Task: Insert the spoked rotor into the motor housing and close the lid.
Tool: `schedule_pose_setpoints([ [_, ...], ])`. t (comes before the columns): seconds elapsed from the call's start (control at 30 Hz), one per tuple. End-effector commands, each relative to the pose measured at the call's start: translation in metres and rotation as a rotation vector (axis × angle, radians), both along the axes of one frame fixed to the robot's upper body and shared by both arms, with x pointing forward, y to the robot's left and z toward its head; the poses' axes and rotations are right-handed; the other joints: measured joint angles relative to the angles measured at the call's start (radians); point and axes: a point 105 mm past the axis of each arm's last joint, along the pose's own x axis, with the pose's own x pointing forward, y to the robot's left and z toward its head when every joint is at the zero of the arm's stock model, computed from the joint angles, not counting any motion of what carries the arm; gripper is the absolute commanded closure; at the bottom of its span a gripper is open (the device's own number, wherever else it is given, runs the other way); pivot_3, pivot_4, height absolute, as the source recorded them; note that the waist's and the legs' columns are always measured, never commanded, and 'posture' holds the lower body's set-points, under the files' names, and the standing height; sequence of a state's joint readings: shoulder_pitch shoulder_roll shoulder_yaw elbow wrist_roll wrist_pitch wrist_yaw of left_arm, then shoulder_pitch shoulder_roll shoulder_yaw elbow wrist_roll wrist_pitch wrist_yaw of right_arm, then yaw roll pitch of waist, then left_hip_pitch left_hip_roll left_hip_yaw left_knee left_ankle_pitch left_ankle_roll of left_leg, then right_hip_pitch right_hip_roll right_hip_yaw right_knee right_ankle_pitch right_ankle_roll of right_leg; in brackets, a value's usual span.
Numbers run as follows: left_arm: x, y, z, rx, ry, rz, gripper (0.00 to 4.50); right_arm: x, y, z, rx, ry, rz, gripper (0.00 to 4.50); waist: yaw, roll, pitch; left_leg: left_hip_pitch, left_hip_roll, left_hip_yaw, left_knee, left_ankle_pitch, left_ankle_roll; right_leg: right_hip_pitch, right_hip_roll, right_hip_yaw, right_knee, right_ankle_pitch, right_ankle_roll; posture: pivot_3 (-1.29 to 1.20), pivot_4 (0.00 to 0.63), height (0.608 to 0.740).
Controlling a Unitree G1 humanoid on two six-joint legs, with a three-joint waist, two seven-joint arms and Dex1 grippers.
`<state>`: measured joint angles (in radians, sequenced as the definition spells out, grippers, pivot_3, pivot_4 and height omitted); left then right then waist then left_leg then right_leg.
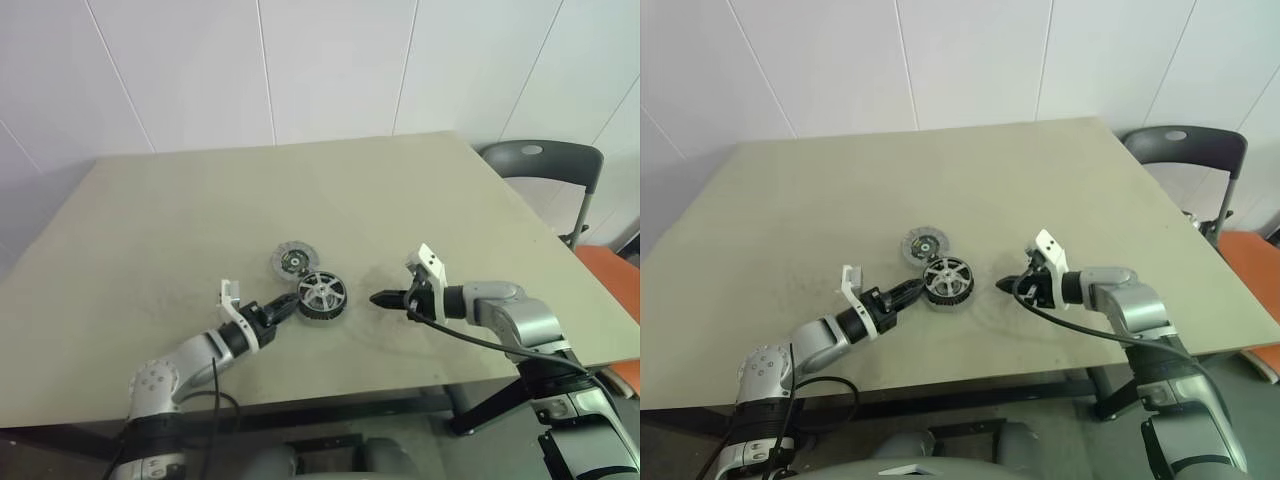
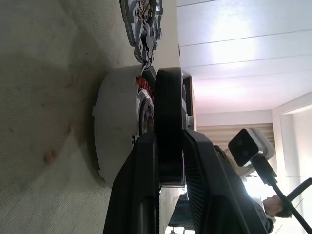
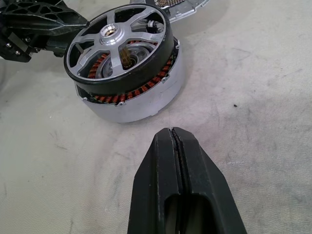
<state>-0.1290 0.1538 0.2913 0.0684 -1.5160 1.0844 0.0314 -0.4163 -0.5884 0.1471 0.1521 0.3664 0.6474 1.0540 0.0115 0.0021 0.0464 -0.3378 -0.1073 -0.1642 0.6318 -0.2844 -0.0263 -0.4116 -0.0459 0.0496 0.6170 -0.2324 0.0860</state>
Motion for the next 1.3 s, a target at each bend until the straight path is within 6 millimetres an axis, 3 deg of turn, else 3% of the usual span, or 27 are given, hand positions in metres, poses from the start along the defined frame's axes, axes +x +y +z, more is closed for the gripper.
schedule_pose_setpoints([
  [0.03, -0.001, 0.008, -0.003, 0.010, 0.014, 0.030, 4.09, 0.007, 0.003, 0.017, 0.018, -0.070, 0.005, 4.50, 0.000, 0.000, 0.000, 0.000, 0.000, 0.000, 0.000, 0.000, 0.000, 0.000, 0.000, 0.000, 0.000, 0.000, 0.000, 0.00, 0.000, 0.740],
  [0.43, -0.002, 0.005, -0.005, 0.009, 0.024, 0.014, 4.09, 0.008, 0.002, 0.017, 0.018, -0.074, 0.000, 4.50, 0.000, 0.000, 0.000, 0.000, 0.000, 0.000, 0.000, 0.000, 0.000, 0.000, 0.000, 0.000, 0.000, 0.000, 0.000, 0.00, 0.000, 0.740],
  [0.83, -0.001, 0.014, -0.008, 0.097, 0.030, 0.011, 0.22, 0.009, 0.003, 0.017, 0.020, -0.075, -0.005, 4.50, 0.003, -0.001, -0.002, 0.002, 0.000, 0.000, 0.004, 0.000, 0.000, 0.004, 0.000, 0.000, 0.000, -0.002, 0.003, 0.00, 0.000, 0.740],
  [0.87, 0.000, 0.015, -0.004, 0.113, 0.015, 0.000, 0.02, 0.009, 0.003, 0.017, 0.020, -0.075, -0.005, 4.50, 0.003, -0.001, -0.002, 0.002, 0.000, 0.000, 0.004, 0.000, 0.000, 0.005, 0.000, 0.000, 0.000, -0.001, 0.003, 0.00, 0.000, 0.740],
  [1.0, 0.007, 0.022, 0.019, 0.228, -0.082, -0.060, 0.02, 0.010, 0.004, 0.016, 0.020, -0.075, -0.005, 4.50, 0.000, -0.001, -0.002, 0.003, 0.000, 0.000, 0.005, 0.000, 0.000, 0.005, 0.001, 0.000, 0.002, -0.002, 0.002, 0.00, 0.000, 0.740],
  [1.3, 0.038, 0.037, 0.088, 0.598, -0.534, -0.099, 0.02, 0.010, 0.008, 0.015, 0.029, -0.067, 0.001, 4.50, 0.002, -0.002, -0.002, -0.001, -0.001, 0.000, 0.004, 0.000, 0.000, 0.001, 0.000, 0.000, 0.000, 0.002, 0.000, 0.00, 0.000, 0.740],
])
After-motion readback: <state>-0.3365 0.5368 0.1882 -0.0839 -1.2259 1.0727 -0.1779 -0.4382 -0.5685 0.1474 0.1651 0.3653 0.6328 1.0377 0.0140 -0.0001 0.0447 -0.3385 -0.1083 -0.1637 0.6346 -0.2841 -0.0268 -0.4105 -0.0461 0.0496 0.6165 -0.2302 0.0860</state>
